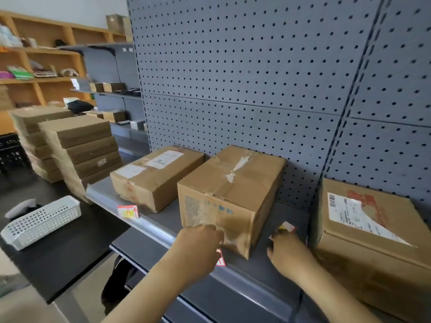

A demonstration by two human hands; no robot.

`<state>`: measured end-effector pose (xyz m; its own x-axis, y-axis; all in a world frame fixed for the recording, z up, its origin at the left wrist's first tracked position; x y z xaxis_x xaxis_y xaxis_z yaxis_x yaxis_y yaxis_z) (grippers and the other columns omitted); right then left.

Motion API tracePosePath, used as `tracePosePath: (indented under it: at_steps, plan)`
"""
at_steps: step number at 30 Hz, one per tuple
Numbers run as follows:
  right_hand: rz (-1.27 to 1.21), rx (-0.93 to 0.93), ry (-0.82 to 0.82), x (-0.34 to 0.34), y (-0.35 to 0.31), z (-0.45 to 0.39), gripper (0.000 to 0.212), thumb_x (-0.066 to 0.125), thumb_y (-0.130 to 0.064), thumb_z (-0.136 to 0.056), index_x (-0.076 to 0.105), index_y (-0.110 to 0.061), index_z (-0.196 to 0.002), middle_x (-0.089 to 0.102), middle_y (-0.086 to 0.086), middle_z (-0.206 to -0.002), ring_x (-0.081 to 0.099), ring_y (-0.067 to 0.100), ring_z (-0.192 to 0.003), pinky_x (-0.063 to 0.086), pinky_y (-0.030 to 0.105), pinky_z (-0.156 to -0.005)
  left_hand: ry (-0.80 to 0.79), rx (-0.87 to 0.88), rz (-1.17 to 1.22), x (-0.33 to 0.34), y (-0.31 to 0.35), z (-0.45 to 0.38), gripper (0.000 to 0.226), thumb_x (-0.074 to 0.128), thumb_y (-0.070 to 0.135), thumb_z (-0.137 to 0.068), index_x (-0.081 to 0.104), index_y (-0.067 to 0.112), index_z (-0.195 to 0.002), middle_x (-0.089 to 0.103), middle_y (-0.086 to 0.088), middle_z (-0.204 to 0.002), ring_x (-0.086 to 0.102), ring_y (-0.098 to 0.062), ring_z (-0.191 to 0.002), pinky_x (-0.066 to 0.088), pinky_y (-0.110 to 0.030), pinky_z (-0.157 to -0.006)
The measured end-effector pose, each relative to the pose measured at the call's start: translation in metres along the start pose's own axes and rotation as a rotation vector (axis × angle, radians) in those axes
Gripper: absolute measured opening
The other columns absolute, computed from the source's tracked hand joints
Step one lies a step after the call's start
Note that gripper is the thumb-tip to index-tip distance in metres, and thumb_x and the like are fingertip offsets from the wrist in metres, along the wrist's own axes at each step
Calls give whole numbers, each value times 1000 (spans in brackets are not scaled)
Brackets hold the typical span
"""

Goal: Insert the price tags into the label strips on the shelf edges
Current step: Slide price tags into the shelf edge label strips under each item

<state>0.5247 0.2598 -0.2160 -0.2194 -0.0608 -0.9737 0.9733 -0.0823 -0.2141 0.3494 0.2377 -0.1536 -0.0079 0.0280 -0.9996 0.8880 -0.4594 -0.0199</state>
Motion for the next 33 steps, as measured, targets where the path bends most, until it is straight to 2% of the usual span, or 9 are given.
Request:
tracePosePath:
  at_steps: [3, 8, 11, 13, 16, 20, 22, 27, 33]
  plan:
    - [4, 52, 13, -2, -5, 12, 31, 41, -28, -96, 55, -14, -120, 60, 8, -124, 56, 23, -112, 43, 31, -93, 7, 94, -26, -1, -4, -5, 26, 50, 30, -94, 56, 19, -116, 60, -1, -115, 59, -25, -106, 46, -34, -80]
    - [-46, 61, -11, 1, -9, 35, 23, 48, -28, -94, 68, -20, -102, 66, 4, -110, 63, 21, -96, 49, 28, -84, 43, 163, 10, -1, -6, -12, 21, 47, 26, -93, 59, 21, -110, 64, -1, -110, 62, -25, -99, 43, -32, -71]
    - [-116, -7, 26, -1, -11, 46, 18, 54, -19, -89, 71, -22, -83, 63, -2, -104, 62, 15, -88, 49, 28, -82, 70, 188, 43, -1, -5, -13, 25, 48, 23, -90, 58, 25, -113, 64, 0, -113, 62, -25, -101, 49, -33, -77]
    - [-156, 14, 98, -10, -9, 47, 17, 57, -14, -86, 71, -17, -79, 62, 0, -101, 61, 17, -86, 50, 29, -80, 64, 205, 66, 2, -3, -14, 29, 48, 22, -90, 57, 27, -117, 63, 1, -117, 61, -25, -103, 51, -34, -82]
    - [-227, 186, 206, -23, 4, 40, 14, 63, -23, -85, 67, -11, -93, 58, 7, -102, 60, 24, -89, 47, 29, -75, 53, 227, 71, 6, -1, -17, 31, 50, 26, -89, 57, 26, -119, 63, -1, -119, 60, -27, -107, 51, -37, -87]
    - [-212, 410, 34, 0, 15, 29, 60, 70, -52, -75, 53, -7, -111, 57, 12, -110, 58, 27, -99, 44, 28, -71, 59, 235, 78, 9, -1, -20, 36, 52, 31, -88, 55, 29, -123, 63, 0, -121, 60, -26, -109, 51, -38, -89]
    - [-196, 488, -31, 3, 16, 29, 64, 73, -50, -73, 49, -7, -113, 59, 10, -113, 58, 26, -103, 47, 29, -73, 60, 242, 90, 9, 0, -20, 37, 52, 31, -88, 54, 29, -124, 63, 1, -122, 60, -25, -110, 51, -38, -90]
    - [-214, 546, -165, 6, 14, 25, 36, 74, -34, -78, 51, -10, -90, 57, 6, -91, 62, 21, -91, 43, 25, -63, 45, 242, 88, 6, 1, -18, 31, 53, 31, -88, 57, 25, -118, 64, 0, -119, 60, -26, -108, 51, -39, -89]
    - [-365, 588, -186, 15, 21, 23, 52, 78, -28, -75, 56, -4, -115, 65, 11, -113, 63, 23, -101, 52, 30, -88, 36, 257, 87, 4, 1, -16, 31, 52, 30, -89, 58, 25, -119, 62, 1, -121, 60, -25, -108, 51, -39, -90]
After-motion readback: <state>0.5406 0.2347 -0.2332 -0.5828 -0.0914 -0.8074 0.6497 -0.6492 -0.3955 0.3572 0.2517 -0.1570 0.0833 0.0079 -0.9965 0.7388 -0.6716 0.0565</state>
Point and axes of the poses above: each hand's wrist, its own z-axis away from the middle knuckle, its own x-axis out of the palm, y = z × x, the point moved 10 cm from there along -z, towards the middle knuckle
